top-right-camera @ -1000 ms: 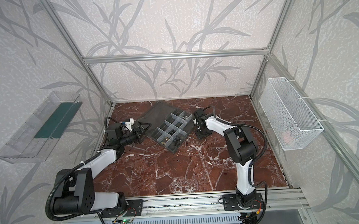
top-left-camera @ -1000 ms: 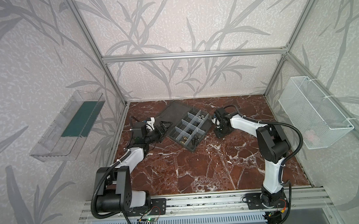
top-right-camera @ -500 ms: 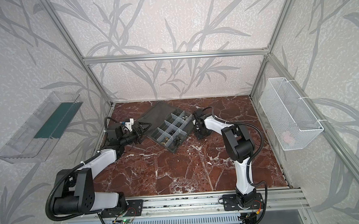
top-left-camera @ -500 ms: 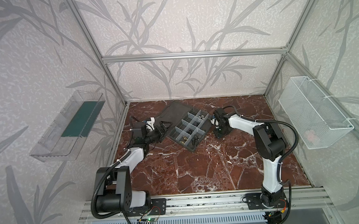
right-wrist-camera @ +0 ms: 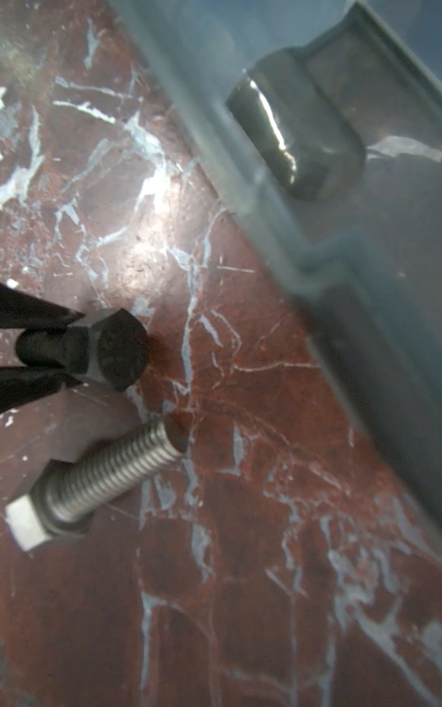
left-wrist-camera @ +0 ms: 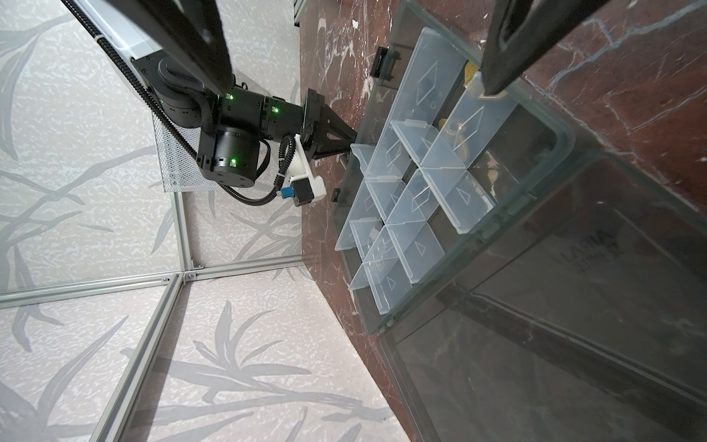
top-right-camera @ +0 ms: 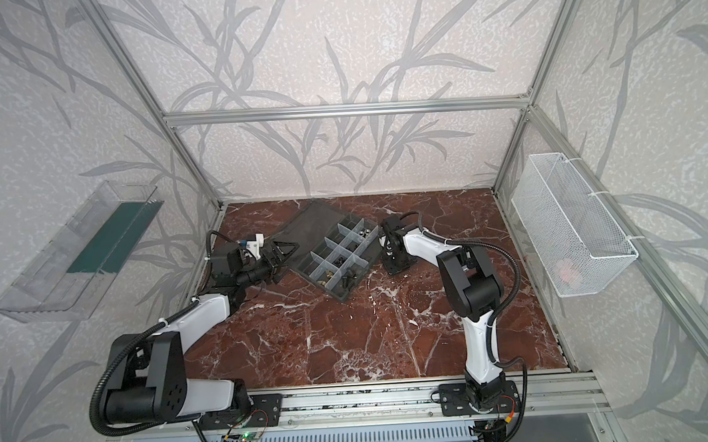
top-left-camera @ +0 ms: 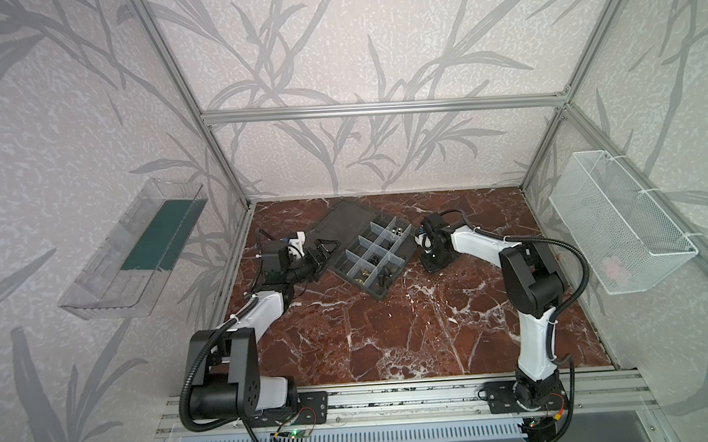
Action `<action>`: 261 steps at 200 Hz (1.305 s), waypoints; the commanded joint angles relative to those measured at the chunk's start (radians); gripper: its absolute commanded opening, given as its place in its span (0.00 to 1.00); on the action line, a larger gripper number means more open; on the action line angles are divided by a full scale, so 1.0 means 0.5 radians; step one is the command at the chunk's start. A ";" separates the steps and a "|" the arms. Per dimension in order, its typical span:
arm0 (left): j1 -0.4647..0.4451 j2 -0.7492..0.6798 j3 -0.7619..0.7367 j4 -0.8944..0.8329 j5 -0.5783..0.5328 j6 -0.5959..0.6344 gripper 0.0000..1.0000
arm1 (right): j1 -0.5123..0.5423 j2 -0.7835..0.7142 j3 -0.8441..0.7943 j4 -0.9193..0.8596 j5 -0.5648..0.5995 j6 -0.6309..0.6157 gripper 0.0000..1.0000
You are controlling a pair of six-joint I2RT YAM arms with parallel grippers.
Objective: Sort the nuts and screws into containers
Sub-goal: 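Move the right gripper back and close it on the last black hex bolt, then carry the black hex bolt with the right gripper over the bolt compartment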
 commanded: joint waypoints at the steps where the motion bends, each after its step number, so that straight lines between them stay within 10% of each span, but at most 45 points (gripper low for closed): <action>1: 0.009 -0.030 0.022 0.036 0.011 0.004 0.99 | -0.012 -0.271 -0.008 0.013 -0.090 0.033 0.00; 81: 0.011 -0.033 0.013 0.047 0.008 -0.004 1.00 | 0.057 -0.685 0.000 0.102 -0.528 0.063 0.00; 261: 0.009 -0.043 0.013 0.024 0.008 0.010 1.00 | 0.408 -0.009 0.458 -0.129 -0.425 0.016 0.01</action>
